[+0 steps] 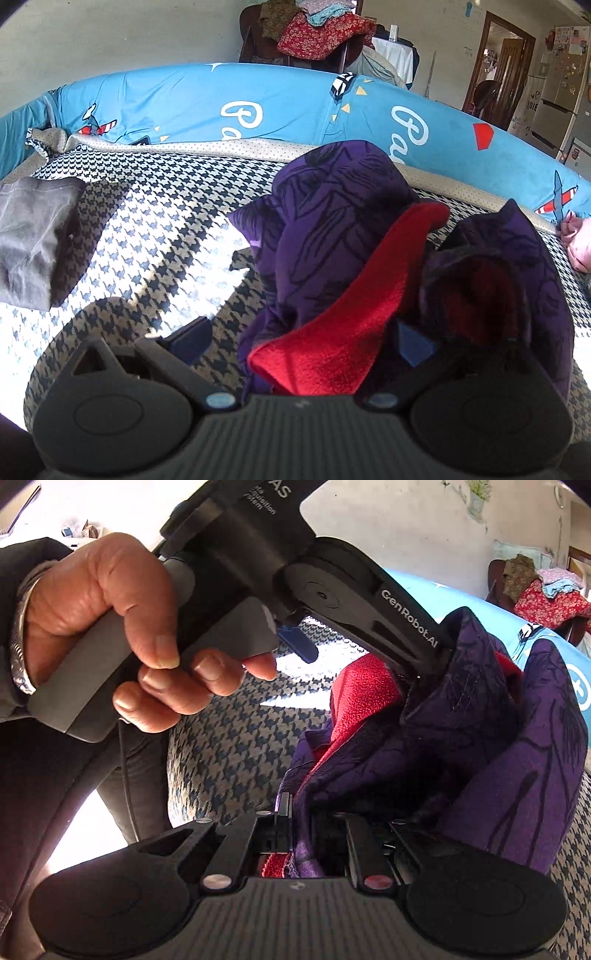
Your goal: Fold clothes
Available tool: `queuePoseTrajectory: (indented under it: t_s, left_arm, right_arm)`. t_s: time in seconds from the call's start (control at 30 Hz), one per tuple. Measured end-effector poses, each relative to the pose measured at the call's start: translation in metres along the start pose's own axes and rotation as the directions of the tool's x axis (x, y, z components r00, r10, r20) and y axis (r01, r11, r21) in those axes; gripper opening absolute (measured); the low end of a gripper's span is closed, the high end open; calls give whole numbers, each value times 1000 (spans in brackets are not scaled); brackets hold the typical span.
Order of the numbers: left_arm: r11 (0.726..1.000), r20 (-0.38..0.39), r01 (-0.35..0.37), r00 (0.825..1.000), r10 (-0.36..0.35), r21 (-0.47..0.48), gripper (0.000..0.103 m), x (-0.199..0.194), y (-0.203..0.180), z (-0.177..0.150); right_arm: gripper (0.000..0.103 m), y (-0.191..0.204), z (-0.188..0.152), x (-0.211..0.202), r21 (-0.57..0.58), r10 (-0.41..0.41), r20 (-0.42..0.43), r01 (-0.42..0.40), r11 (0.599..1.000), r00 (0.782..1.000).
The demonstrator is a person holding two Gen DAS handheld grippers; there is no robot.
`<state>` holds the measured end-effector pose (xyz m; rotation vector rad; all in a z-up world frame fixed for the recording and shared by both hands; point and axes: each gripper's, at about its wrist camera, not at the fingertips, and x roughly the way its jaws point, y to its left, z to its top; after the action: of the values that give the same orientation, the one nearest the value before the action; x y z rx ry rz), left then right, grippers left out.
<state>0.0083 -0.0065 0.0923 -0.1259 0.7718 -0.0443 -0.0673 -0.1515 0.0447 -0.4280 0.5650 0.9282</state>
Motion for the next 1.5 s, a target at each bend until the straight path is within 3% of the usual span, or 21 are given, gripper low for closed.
queuePoseTrajectory:
  t_s: [0.17,0.3,0.5,0.73,0.97,1.1,1.17,1.27,1.43,1.5]
  left_arm:
    - [998,7,19,1000,-19,55,103,-1,-14,-4]
    - [995,-10,-90,996,90,34,103,9,-6,-9]
    - [968,-75,-247,967,245,-29,103,18,22,-16]
    - [944,-121,-322,942,313,-67,103,21,45,-25]
    - [935,-158,-336,935,317,-112,103,24,57,-33]
    - [929,-180,-344,931,319,-134,103,23,63,-38]
    - [926,-192,-346,929,316,-150,103,22,67,-42]
    - [924,-205,-346,928,311,-164,103,18,72,-48]
    - [930,-211,-335,930,302,-149,103,9,72,-54]
    - [934,-212,-331,931,299,-135,103,6,69,-56]
  right_arm:
    - [10,9,-6,3,-35,17,-27,-18,999,999]
    - [10,13,-7,5,-67,19,-37,-22,997,999]
    - [17,4,2,1,-60,15,-11,-16,998,1000]
    - [21,-23,10,-19,41,-16,75,13,999,997]
    - [21,-57,12,-31,224,-77,127,47,973,989]
    - [21,-68,13,-37,261,-198,83,171,950,977]
    - [21,-76,13,-37,287,-272,42,249,925,961]
    - [21,-92,13,-32,350,-394,-49,385,854,918]
    - [23,-134,-2,-44,531,-514,-206,536,656,833]
    - [23,-141,-6,-52,558,-551,-224,569,604,804]
